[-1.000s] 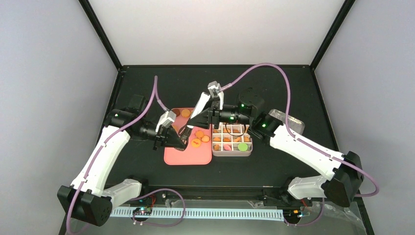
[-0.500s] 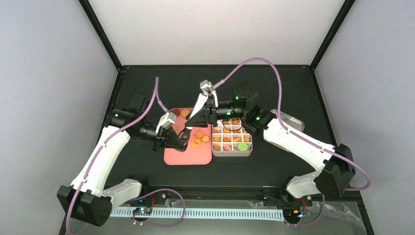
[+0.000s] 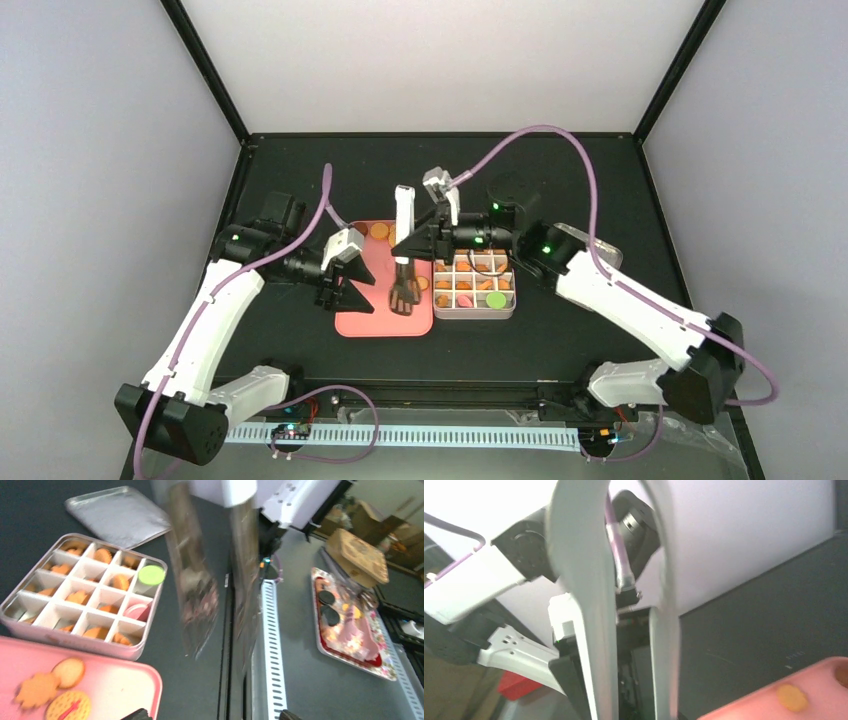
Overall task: Pack the cookies
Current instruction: Pass from the left arm to the right, then place the fake cookies in the empty pocket of the box.
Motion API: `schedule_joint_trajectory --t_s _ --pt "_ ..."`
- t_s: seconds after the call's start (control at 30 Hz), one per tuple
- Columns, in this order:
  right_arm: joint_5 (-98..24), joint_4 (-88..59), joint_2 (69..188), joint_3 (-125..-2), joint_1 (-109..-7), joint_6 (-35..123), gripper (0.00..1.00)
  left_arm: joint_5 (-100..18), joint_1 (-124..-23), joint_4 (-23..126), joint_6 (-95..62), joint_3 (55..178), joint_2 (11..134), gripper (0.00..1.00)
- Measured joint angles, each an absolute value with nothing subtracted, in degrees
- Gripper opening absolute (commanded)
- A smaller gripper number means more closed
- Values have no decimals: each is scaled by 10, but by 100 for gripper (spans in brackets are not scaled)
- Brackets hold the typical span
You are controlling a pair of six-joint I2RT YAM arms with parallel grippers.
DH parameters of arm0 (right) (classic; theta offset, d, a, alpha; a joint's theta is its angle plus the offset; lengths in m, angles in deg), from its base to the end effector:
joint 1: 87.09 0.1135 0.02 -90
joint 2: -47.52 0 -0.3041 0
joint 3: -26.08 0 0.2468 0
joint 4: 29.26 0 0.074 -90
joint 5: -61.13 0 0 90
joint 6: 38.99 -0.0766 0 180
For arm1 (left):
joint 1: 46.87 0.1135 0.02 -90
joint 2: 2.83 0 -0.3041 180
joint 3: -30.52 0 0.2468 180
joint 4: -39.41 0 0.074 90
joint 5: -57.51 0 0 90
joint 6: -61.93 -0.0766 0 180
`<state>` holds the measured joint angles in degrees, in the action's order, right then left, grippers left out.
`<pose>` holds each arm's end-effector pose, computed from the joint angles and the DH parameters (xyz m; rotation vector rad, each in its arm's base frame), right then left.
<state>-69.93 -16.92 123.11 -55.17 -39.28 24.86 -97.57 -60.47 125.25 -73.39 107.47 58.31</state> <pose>0.1782 0.2715 0.4170 -0.9383 1.6749 1.5197 0.1265 -0.1021 0.3472 1.3090 1.8104 -1.2558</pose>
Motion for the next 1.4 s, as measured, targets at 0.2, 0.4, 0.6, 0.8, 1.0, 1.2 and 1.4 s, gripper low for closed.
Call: schedule_joint_trajectory --t_s 0.2,0.4,0.6,0.8,1.0,1.2,1.4 --pt "-536 -78 1122 -492 -389 308 30 -902 -605 1208 -689 1075 579 86" --pt "-353 -13 1031 -423 -389 337 29 -856 -605 1198 -670 1075 580 86" --pt "-200 21 960 -355 -389 341 29 -841 -605 1194 -667 1075 581 86" --pt "-89 20 926 -312 -389 335 31 -836 -605 1194 -666 1075 581 86" --pt "-33 5 925 -283 -389 318 32 -834 -605 1194 -666 1075 581 86" --pt "1 -28 917 -246 -389 302 32 -834 -605 1194 -666 1075 582 86" --pt "11 -65 930 -230 -399 292 31 -831 -605 1194 -668 1075 585 86"
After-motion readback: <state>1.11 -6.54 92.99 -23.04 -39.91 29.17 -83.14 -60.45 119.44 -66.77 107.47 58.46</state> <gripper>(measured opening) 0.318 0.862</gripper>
